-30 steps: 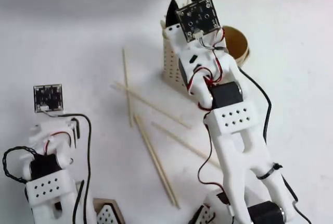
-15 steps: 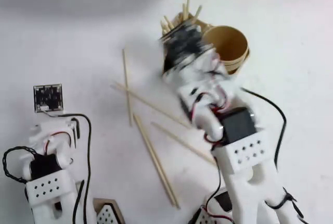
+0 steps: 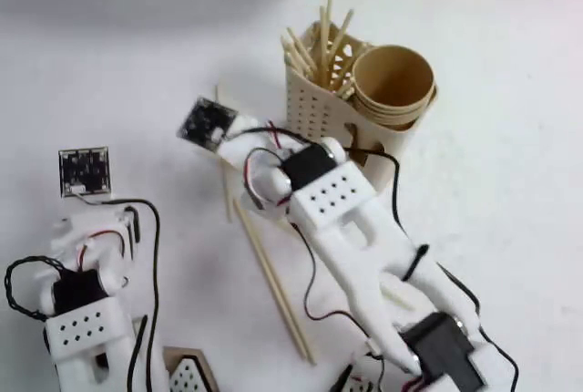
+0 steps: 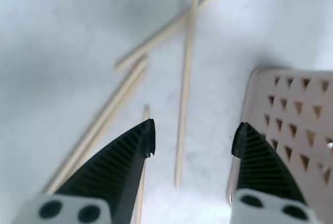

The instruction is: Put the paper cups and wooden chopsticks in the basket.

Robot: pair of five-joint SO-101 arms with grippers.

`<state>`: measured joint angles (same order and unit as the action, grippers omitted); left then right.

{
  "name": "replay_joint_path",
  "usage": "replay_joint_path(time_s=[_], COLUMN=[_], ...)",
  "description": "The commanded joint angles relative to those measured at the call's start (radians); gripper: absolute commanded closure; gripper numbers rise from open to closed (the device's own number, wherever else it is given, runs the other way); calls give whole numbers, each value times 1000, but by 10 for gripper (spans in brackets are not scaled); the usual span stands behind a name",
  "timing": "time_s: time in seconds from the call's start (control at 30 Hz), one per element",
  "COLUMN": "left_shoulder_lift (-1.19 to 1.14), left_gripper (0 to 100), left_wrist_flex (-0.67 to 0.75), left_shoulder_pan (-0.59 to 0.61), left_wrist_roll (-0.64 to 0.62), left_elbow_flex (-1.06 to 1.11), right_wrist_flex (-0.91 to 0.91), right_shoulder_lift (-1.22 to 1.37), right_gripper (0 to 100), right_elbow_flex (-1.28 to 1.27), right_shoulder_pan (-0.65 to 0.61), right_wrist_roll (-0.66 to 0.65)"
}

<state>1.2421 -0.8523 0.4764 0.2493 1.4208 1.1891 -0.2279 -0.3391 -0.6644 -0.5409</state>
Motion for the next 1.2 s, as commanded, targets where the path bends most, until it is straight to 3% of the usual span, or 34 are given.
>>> replay_joint_path(time_s=[0.0, 0.23, 0.53, 0.87, 1.17], left_shoulder_lift=[19, 19, 19, 19, 19], left_gripper=[817, 816, 816, 816, 816], left_wrist_flex=[23, 23, 23, 23, 23], left_shoulder_pan=[8, 8, 8, 8, 8], left_wrist_roll=[8, 8, 8, 8, 8], left_elbow_flex=[-6, -6, -6, -6, -6], right_wrist_flex=[-71, -117, -111, -96, 93], right_shoulder_lift=[107, 381, 733, 946, 1118], right_gripper=[742, 741, 744, 750, 961], right_elbow_flex=[146, 368, 654, 832, 1074], right_shoulder_pan=[-35, -91, -96, -56, -59], right_wrist_roll=[140, 275, 275, 275, 264])
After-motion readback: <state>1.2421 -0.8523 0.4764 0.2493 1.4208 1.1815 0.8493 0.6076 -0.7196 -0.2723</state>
